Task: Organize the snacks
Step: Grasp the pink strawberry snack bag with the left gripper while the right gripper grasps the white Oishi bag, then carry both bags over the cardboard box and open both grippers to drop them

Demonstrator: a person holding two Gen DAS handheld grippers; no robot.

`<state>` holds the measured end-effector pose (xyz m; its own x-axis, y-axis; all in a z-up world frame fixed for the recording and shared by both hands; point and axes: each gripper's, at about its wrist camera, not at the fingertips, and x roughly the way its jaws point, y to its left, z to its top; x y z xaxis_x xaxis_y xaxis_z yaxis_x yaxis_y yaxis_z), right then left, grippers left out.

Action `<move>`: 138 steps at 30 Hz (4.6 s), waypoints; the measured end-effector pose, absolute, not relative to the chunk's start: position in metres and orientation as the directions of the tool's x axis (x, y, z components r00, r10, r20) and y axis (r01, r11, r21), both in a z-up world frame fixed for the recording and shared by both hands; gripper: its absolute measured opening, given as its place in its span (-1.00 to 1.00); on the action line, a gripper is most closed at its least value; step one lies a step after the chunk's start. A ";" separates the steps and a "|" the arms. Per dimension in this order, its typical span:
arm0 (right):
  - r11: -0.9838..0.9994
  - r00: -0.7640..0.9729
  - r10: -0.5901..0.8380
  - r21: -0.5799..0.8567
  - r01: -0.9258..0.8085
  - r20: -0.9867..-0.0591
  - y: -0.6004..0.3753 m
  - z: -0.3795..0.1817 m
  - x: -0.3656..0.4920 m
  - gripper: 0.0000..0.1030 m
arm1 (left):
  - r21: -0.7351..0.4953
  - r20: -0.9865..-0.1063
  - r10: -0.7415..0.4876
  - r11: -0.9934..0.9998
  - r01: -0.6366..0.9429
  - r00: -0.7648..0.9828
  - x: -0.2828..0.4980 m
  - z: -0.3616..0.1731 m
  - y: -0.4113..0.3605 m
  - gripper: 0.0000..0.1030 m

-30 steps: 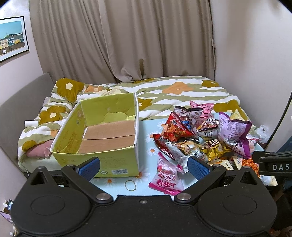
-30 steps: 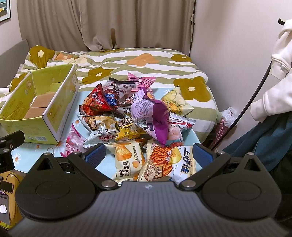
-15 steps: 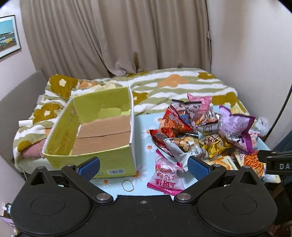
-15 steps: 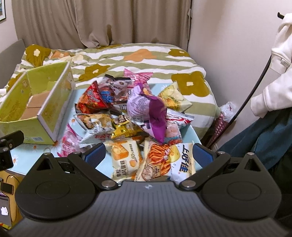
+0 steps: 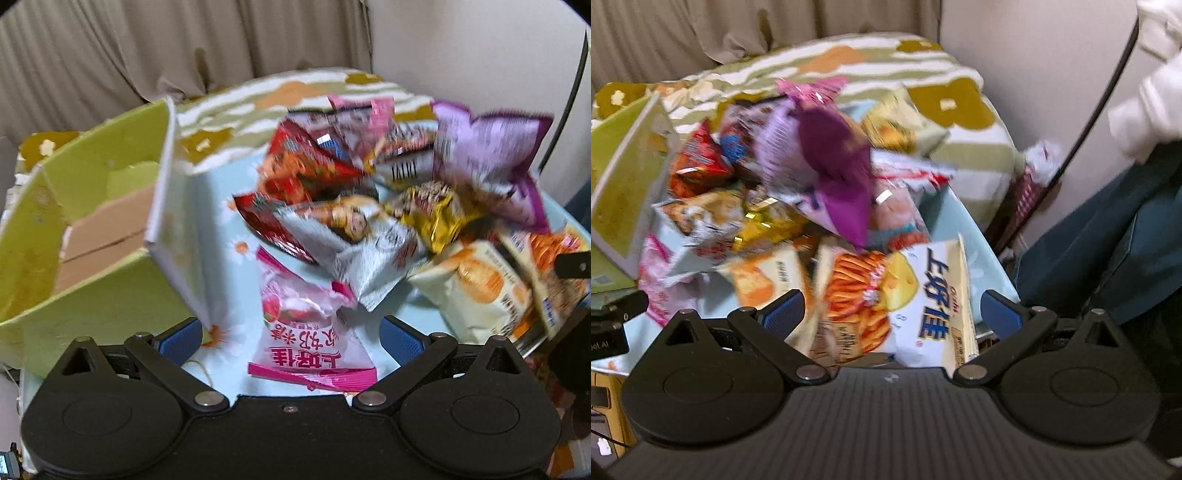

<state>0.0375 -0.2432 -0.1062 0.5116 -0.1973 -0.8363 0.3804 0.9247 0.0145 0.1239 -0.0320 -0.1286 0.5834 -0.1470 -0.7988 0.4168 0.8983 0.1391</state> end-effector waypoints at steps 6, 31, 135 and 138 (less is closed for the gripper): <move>0.916 0.485 -0.142 0.071 0.395 -0.863 -0.258 -0.128 0.046 1.00 | 0.113 -0.828 -0.165 0.887 0.448 0.536 0.144 -0.155 -0.035 0.98; 0.925 0.491 -0.054 0.142 0.353 -0.870 -0.273 -0.148 0.064 0.67 | 0.077 -0.846 -0.182 0.888 0.454 0.500 0.150 -0.167 -0.037 -0.16; 0.959 0.588 0.277 0.178 -0.221 -0.760 0.072 -0.059 0.407 1.00 | 0.047 -0.722 0.044 0.999 -0.015 0.690 0.331 -0.041 0.215 1.00; 0.957 0.588 0.285 0.186 -0.225 -0.757 0.070 -0.060 0.402 1.00 | 0.043 -0.720 0.049 0.999 -0.026 0.692 0.327 -0.041 0.216 1.00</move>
